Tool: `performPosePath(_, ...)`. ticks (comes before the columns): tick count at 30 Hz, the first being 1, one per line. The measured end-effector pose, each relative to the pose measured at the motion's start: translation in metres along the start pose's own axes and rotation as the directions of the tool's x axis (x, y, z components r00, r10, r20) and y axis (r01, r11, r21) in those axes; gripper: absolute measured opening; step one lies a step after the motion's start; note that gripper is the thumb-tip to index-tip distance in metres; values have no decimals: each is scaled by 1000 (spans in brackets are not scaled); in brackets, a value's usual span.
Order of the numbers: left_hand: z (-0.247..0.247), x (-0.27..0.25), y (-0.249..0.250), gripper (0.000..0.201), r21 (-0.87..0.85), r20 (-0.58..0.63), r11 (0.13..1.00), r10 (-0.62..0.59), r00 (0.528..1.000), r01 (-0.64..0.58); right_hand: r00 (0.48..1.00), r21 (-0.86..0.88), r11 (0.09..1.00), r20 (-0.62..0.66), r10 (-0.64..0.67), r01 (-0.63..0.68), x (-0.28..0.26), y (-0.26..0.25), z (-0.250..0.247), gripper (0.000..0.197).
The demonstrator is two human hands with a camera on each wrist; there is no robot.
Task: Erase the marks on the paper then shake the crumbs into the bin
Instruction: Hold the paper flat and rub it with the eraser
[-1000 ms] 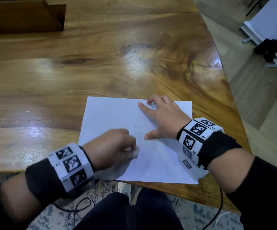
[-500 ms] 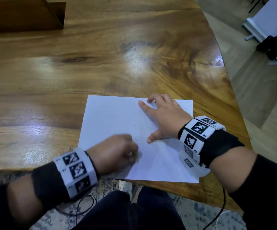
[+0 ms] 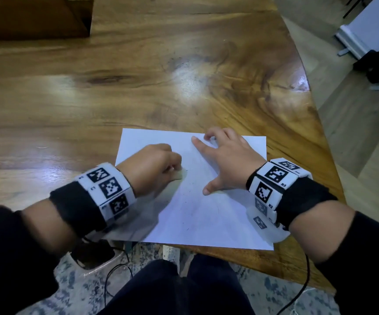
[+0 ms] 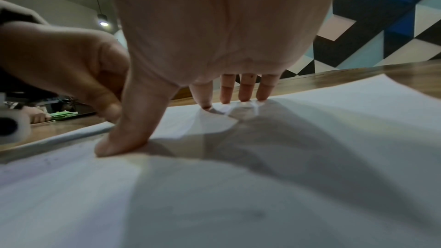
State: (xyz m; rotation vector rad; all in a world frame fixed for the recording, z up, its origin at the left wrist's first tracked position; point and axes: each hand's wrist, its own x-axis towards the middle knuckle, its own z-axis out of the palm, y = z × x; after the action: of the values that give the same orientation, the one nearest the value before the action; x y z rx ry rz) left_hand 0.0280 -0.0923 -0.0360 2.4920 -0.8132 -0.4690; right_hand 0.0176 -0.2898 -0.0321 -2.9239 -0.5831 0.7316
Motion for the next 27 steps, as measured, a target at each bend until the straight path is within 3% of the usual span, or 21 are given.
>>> performPosePath(2, 6, -12, 3, 17, -25, 18, 999, 36, 999, -36, 1000, 2, 1000, 1, 1, -1, 0, 0, 0, 115)
performPosePath(5, 14, -53, 15, 23, -149, 209, 988, 60, 976, -29, 1000, 9, 1000, -2, 4, -4, 0, 1, 0, 115)
performPosePath(7, 17, -55, 13, 17, -138, 279, 990, 79, 957, -41, 1000, 7, 1000, -6, 0, 1, 0, 1, 1, 115)
performPosePath(9, 14, -34, 10, 11, -74, 229, 996, 62, 972, -46, 1000, 10, 1000, -7, -3, 3, 0, 1, 0, 114)
performPosePath(12, 10, -8, 8, 12, 3, 8, 1000, -6, 1000, 6, 1000, 9, 1000, -6, -5, 5, 0, 1, 0, 114)
performPosePath(13, 12, -9, 9, 14, 13, -5, 1000, 22, 1000, -22, 1000, 7, 1000, -7, -5, 5, 0, 1, 1, 115)
performPosePath(15, 16, -25, 17, 24, -21, 152, 995, 102, 983, -100, 1000, 6, 1000, -11, -5, 5, 1, 2, 1, 115)
performPosePath(17, 20, -39, 23, 24, -104, 341, 990, 126, 932, -95, 1000, 13, 1000, -13, -2, 2, 1, 2, 2, 116)
performPosePath(19, 21, -29, 21, 15, -137, 301, 990, 74, 951, -34, 1000, 15, 1000, -19, -7, 7, 1, 2, 2, 116)
performPosePath(21, 19, -8, 17, 15, -70, 128, 997, 22, 992, -13, 1000, 11, 1000, -18, -11, 11, 1, 2, 2, 116)
performPosePath(23, 17, 3, 16, 10, 27, 23, 999, 31, 999, -31, 1000, 8, 1000, -18, -15, 15, 0, 1, 2, 116)
performPosePath(25, 18, -5, 17, 11, 7, 92, 996, 91, 992, -92, 1000, 16, 1000, -17, -24, 24, 0, 1, 1, 115)
performPosePath(27, 19, -18, 20, 24, -33, 208, 993, 117, 971, -112, 1000, 50, 999, -21, -20, 21, 0, 2, 1, 116)
